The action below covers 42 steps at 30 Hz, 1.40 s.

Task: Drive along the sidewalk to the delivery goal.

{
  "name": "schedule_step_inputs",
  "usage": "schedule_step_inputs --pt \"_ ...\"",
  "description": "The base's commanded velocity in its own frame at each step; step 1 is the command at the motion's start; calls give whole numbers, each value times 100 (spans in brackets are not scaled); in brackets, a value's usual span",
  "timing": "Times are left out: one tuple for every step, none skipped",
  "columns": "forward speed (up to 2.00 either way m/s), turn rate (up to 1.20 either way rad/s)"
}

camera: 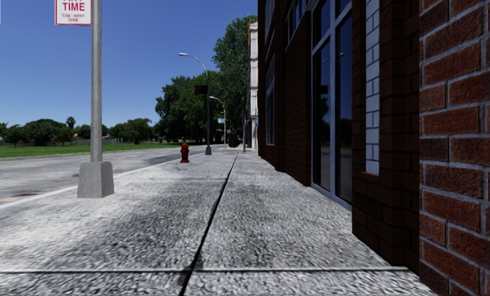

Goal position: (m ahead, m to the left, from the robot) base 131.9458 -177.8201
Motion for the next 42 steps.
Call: schedule_step_inputs --pt "200 16" --pt "200 9" --pt "200 9" --pt "200 0" --pt "200 0" --pt "200 0" --pt "200 0" --pt "200 0" --pt "200 0" --pt "200 0" --pt "200 0" --pt "200 0" --pt "200 0" --pt "200 0" --pt "200 0" --pt "200 1" --pt "200 10" --pt "200 10" --pt "200 12" --pt "200 13" --pt "200 13" --pt "200 16" --pt "200 21" --pt "200 21" --pt "200 25" --pt "200 25" --pt "200 0" --pt "200 0" --pt "200 0" --pt "200 0" --pt "200 0" --pt "200 0" --pt "200 0" --pt "200 0" --pt "200 0" --pt "200 0" --pt "200 0" --pt "200 0" --pt "200 0" --pt "200 0" --pt "200 0" --pt "200 0"
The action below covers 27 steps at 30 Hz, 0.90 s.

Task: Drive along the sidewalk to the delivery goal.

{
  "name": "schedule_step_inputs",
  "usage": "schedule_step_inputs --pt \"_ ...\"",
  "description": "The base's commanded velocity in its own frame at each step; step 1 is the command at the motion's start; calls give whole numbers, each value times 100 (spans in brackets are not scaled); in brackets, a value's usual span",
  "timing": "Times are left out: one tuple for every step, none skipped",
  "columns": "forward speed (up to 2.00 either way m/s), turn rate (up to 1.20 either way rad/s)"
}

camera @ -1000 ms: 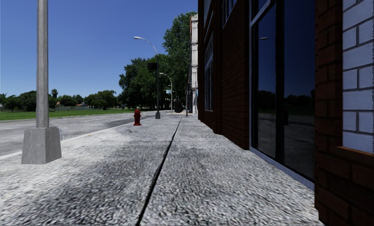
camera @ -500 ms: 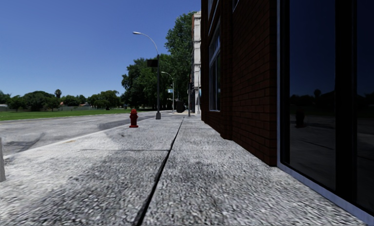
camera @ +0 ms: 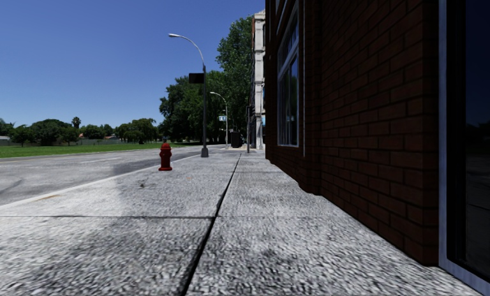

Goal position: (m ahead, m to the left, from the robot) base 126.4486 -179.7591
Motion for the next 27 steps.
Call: schedule_step_inputs --pt "200 0" --pt "200 0" --pt "200 0" --pt "200 0" --pt "200 0" --pt "200 0" --pt "200 0" --pt "200 0" --pt "200 0" --pt "200 0" --pt "200 0" --pt "200 0" --pt "200 0" --pt "200 0" --pt "200 0" --pt "200 0" --pt "200 0" --pt "200 0" --pt "200 0" --pt "200 0" --pt "200 0" --pt "200 0" --pt "200 0" --pt "200 0" --pt "200 0" --pt "200 0" --pt "200 0"
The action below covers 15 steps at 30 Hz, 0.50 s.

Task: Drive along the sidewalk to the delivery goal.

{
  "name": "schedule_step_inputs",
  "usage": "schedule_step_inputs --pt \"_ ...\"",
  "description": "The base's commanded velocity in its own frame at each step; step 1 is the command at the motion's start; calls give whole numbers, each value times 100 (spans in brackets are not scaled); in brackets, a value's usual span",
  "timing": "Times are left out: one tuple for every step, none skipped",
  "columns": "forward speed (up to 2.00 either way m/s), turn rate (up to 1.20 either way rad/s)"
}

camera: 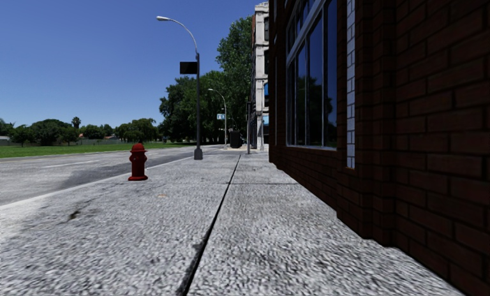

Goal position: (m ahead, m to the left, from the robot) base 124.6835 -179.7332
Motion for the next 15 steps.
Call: schedule_step_inputs --pt "200 0" --pt "200 0" --pt "200 0" --pt "200 0" --pt "200 0" --pt "200 0" --pt "200 0" --pt "200 0" --pt "200 0" --pt "200 0" --pt "200 0" --pt "200 0" --pt "200 0" --pt "200 0" --pt "200 0"
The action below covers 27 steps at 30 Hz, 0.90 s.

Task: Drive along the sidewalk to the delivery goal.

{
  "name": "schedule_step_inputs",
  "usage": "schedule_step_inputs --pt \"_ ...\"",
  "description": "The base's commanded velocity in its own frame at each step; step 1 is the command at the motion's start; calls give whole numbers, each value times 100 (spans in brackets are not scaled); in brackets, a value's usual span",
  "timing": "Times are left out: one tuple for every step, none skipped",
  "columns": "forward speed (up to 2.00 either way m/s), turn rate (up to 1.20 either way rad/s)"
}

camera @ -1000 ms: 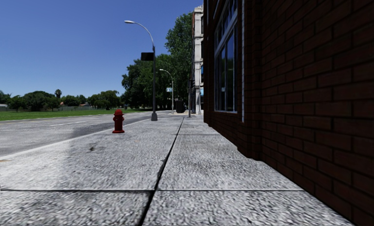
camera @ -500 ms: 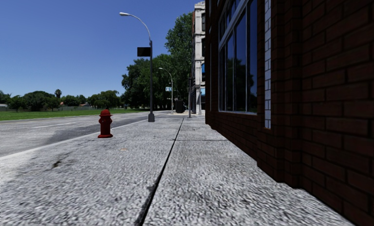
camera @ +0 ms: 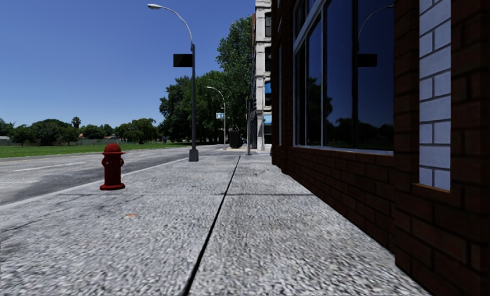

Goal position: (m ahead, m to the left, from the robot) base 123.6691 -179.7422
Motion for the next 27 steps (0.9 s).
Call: schedule_step_inputs --pt "200 0" --pt "200 0" --pt "200 0" --pt "200 0" --pt "200 0" --pt "200 0" --pt "200 0" --pt "200 0" --pt "200 0" --pt "200 0" --pt "200 0" --pt "200 0" --pt "200 0" --pt "200 0" --pt "200 0" --pt "200 0" --pt "200 0" --pt "200 0" --pt "200 0" --pt "200 0" --pt "200 0" --pt "200 0" --pt "200 0" --pt "200 0" --pt "200 0" --pt "200 0" --pt "200 0"
